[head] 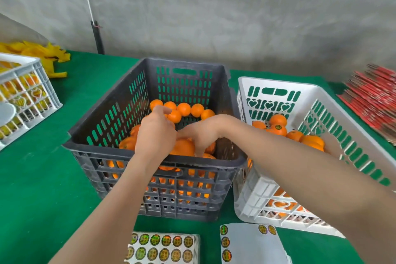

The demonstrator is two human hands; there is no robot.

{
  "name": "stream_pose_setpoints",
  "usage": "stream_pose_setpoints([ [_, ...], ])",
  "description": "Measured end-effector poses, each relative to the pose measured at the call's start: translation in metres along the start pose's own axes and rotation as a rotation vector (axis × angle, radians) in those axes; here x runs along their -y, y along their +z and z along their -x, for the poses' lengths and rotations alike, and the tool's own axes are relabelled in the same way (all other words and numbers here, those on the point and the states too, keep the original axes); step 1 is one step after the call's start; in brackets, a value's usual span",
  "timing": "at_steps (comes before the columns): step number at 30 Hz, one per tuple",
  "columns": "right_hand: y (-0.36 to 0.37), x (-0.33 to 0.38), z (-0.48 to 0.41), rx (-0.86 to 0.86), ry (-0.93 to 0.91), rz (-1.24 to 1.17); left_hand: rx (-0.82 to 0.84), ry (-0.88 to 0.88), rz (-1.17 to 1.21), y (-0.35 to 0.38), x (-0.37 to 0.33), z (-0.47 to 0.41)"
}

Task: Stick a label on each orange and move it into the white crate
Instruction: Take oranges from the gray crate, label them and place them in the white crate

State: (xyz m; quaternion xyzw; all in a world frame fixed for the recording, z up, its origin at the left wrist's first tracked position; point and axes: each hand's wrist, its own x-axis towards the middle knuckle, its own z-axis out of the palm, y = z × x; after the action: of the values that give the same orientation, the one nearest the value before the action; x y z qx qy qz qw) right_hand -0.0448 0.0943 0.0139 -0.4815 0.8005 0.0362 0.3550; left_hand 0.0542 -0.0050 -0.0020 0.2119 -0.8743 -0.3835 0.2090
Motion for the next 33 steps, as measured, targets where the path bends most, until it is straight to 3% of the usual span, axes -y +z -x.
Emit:
stream_pose_setpoints([
  [5,0.006,-0.027,0.074,-0.265,-0.167,-0.824,-0.109,0.092,0.084,-0.006,0.003,0.007],
  [10,0.040,-0.024,0.137,-0.327,-0.439,-1.188,-0.200,0.263,0.171,-0.013,-0.006,0.023],
  [13,0.073,-0.018,0.165,-0.424,-0.444,-1.143,-0.207,0.364,0.231,-0.014,-0.021,0.046],
  [16,0.106,-0.012,0.185,-0.535,-0.354,-0.968,-0.053,0.453,0.315,-0.006,-0.034,0.084],
  [21,0.155,-0.003,0.197,-0.785,-0.182,-0.620,0.253,0.296,0.405,0.020,-0.043,0.141],
  [28,0.210,-0.004,0.193,-0.933,-0.191,-0.915,0.711,-0.042,0.643,0.046,-0.043,0.178],
  [30,0.224,-0.002,0.188,-1.019,-0.188,-0.924,0.747,-0.052,0.599,0.053,-0.042,0.186],
  [33,0.238,-0.002,0.183,-1.094,-0.157,-0.789,0.659,0.015,0.523,0.060,-0.039,0.195],
])
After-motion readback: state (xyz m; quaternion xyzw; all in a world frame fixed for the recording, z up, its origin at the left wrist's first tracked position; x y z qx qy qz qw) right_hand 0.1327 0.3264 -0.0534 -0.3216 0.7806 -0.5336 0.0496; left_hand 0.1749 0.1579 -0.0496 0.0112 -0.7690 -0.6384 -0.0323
